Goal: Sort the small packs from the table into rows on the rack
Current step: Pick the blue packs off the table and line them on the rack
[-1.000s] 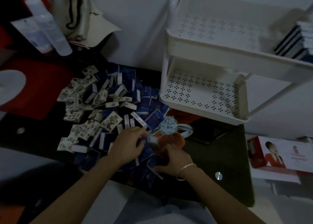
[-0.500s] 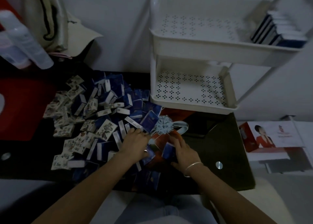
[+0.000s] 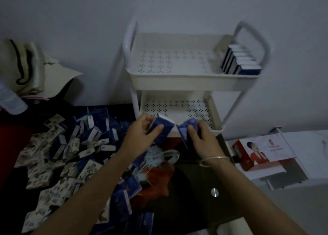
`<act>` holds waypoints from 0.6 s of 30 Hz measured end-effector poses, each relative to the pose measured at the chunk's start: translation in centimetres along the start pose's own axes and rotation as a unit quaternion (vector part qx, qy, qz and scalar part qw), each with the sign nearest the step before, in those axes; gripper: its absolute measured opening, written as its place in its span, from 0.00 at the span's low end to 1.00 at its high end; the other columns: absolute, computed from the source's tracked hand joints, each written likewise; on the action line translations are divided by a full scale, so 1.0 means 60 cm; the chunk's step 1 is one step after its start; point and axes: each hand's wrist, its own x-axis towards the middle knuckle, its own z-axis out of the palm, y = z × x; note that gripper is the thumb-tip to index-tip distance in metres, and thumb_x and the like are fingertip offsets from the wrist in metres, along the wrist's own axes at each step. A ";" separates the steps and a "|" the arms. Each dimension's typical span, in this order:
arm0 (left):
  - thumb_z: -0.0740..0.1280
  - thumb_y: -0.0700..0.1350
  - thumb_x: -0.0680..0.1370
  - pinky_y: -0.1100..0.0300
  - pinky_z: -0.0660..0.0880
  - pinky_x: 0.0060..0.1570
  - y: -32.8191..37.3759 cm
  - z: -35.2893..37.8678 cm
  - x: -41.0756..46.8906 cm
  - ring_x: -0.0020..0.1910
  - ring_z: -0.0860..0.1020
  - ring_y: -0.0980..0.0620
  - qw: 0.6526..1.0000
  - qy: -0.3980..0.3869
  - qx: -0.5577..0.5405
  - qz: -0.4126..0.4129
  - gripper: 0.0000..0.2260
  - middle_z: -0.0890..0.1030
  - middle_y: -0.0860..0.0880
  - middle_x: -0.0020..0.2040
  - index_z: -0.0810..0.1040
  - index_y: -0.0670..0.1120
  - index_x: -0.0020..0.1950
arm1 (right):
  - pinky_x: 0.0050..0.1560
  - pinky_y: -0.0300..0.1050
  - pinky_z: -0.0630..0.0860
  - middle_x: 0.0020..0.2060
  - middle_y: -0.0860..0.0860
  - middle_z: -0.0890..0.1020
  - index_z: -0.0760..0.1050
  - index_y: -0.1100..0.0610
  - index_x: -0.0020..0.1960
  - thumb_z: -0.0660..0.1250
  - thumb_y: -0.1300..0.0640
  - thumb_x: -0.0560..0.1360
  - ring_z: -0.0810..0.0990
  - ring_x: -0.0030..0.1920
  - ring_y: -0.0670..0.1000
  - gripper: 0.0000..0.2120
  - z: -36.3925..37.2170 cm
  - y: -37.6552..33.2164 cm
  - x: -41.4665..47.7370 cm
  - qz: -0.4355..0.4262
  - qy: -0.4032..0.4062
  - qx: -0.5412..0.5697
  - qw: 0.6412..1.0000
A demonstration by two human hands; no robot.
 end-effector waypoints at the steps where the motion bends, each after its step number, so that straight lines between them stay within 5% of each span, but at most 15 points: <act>1: 0.69 0.44 0.77 0.79 0.70 0.44 0.030 0.005 0.014 0.45 0.75 0.76 1.000 0.004 -0.019 0.021 0.08 0.77 0.62 0.47 0.73 0.47 0.54 | 0.44 0.45 0.72 0.47 0.51 0.78 0.71 0.56 0.56 0.60 0.48 0.79 0.77 0.47 0.52 0.13 -0.025 -0.020 0.011 -0.024 0.031 0.007 0.999; 5: 0.66 0.46 0.78 0.58 0.80 0.49 0.143 0.028 0.081 0.51 0.81 0.56 0.992 0.020 -0.051 0.114 0.09 0.82 0.53 0.51 0.75 0.47 0.56 | 0.46 0.52 0.79 0.45 0.51 0.80 0.73 0.58 0.51 0.66 0.51 0.76 0.80 0.45 0.50 0.11 -0.105 -0.079 0.049 -0.091 0.084 0.075 0.989; 8: 0.65 0.41 0.77 0.49 0.80 0.49 0.208 0.037 0.133 0.48 0.81 0.50 0.987 0.044 -0.058 0.143 0.04 0.82 0.49 0.47 0.76 0.47 0.51 | 0.42 0.42 0.79 0.45 0.48 0.81 0.70 0.55 0.55 0.69 0.56 0.74 0.81 0.44 0.43 0.12 -0.167 -0.115 0.079 -0.126 0.079 0.086 0.985; 11: 0.64 0.38 0.78 0.52 0.82 0.45 0.259 0.041 0.188 0.47 0.82 0.48 0.984 0.056 -0.110 0.125 0.06 0.82 0.46 0.48 0.77 0.48 0.49 | 0.46 0.37 0.78 0.51 0.49 0.79 0.69 0.50 0.60 0.70 0.61 0.72 0.80 0.47 0.46 0.19 -0.241 -0.157 0.121 -0.179 0.087 0.050 0.979; 15: 0.67 0.40 0.77 0.69 0.75 0.37 0.285 0.053 0.261 0.40 0.81 0.56 0.988 0.043 -0.118 0.087 0.01 0.84 0.47 0.45 0.77 0.44 0.48 | 0.44 0.29 0.74 0.47 0.48 0.81 0.77 0.53 0.55 0.70 0.61 0.72 0.78 0.45 0.44 0.13 -0.331 -0.220 0.198 -0.218 0.125 -0.001 0.968; 18: 0.69 0.42 0.76 0.65 0.68 0.32 0.287 0.074 0.313 0.38 0.78 0.53 0.992 0.063 -0.076 0.077 0.06 0.83 0.42 0.46 0.73 0.44 0.43 | 0.46 0.33 0.73 0.46 0.48 0.81 0.77 0.53 0.52 0.70 0.61 0.71 0.78 0.46 0.46 0.10 -0.371 -0.238 0.272 -0.210 0.131 -0.078 0.966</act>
